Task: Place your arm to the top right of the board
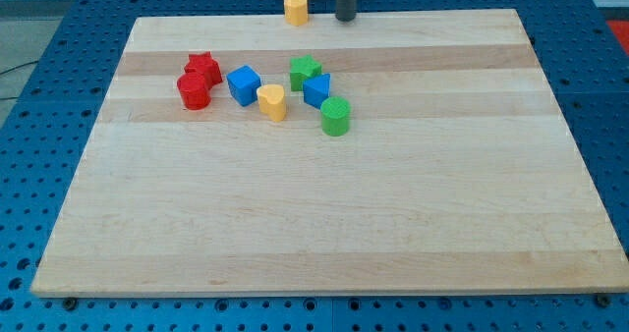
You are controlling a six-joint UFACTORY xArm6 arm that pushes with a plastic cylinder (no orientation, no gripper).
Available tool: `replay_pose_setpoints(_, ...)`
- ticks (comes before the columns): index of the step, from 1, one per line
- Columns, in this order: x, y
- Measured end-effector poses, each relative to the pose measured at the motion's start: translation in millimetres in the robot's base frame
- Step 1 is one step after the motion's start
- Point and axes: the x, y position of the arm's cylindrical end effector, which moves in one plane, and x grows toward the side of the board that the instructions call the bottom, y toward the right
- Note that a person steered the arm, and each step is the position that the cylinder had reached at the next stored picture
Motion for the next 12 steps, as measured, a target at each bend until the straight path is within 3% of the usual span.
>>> replay_pose_setpoints(1, 3, -102)
replay_pose_setpoints(3, 113, -211)
replay_pose_setpoints(6, 117, -268)
replay_pose_setpoints(7, 89, -279)
replay_pose_setpoints(8, 35, -262)
replay_pose_setpoints(11, 33, 97)
replay_pose_setpoints(12, 35, 143)
